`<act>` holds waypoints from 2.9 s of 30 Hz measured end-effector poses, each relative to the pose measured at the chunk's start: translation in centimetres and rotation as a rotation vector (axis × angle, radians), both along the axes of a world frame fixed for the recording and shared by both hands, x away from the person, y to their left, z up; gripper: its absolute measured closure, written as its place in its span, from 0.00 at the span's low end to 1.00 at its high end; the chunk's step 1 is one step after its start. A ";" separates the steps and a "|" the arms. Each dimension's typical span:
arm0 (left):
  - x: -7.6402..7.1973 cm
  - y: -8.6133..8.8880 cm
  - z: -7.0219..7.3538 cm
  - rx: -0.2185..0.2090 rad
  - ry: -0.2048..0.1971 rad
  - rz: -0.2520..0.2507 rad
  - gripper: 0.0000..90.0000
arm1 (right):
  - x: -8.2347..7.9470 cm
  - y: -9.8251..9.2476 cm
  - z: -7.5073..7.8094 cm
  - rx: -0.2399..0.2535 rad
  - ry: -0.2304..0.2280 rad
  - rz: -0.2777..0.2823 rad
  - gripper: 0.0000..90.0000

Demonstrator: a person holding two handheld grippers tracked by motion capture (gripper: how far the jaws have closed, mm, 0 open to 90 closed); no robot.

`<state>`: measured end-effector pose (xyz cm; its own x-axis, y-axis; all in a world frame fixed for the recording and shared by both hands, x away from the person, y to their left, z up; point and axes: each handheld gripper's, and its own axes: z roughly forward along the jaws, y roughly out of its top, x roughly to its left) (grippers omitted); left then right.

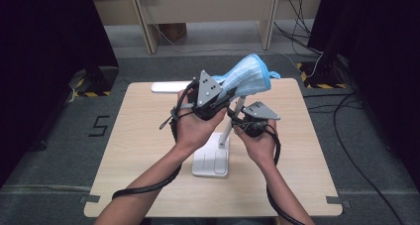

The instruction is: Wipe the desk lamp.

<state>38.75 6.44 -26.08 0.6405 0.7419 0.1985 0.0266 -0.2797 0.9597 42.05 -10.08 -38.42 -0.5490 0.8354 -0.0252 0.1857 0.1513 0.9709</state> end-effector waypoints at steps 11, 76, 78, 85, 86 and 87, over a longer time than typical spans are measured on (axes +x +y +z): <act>0.1 -1.4 0.1 0.006 0.004 -0.031 0.78 | 0.0 0.0 0.0 -0.005 -0.006 -0.004 0.67; -7.7 16.7 -8.5 -0.039 0.138 0.101 0.78 | 0.1 0.7 -0.8 -0.046 0.019 0.022 0.68; -7.3 17.5 -8.3 -0.050 0.137 0.131 0.78 | 0.1 0.7 -0.7 -0.046 0.020 0.020 0.68; -6.3 20.2 -7.8 -0.045 0.138 0.228 0.78 | 0.3 0.7 -0.4 -0.046 0.013 0.019 0.68; -6.3 20.5 -7.7 -0.047 0.139 0.238 0.78 | 0.3 0.7 -0.4 -0.046 0.014 0.019 0.68; -6.2 20.7 -7.7 -0.047 0.138 0.247 0.78 | 0.4 0.8 -0.3 -0.052 0.011 0.019 0.68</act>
